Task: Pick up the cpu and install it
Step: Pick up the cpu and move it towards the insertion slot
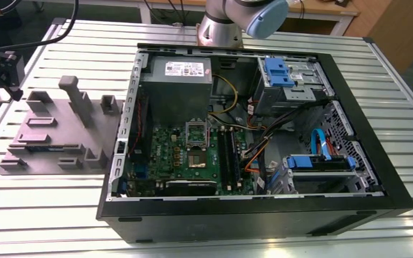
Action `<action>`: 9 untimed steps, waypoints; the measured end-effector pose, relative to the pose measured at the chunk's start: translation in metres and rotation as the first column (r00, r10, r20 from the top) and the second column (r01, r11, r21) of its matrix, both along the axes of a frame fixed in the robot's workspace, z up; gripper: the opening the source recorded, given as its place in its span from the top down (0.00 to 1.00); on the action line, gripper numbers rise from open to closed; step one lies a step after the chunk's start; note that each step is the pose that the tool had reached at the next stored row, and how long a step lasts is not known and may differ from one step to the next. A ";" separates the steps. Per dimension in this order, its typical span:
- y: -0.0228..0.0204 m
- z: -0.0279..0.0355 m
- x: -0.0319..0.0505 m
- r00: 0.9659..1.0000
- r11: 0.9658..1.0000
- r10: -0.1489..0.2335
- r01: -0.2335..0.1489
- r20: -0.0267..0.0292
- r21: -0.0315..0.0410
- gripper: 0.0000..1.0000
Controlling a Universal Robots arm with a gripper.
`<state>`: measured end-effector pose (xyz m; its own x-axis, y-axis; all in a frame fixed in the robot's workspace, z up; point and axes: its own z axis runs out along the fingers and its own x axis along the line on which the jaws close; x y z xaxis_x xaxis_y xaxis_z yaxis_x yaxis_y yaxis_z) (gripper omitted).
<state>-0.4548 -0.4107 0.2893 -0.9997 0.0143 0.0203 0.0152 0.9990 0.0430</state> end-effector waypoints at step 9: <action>0.0000 0.0107 0.0000 1.000 1.000 0.000 0.000 0.000 0.000 0.53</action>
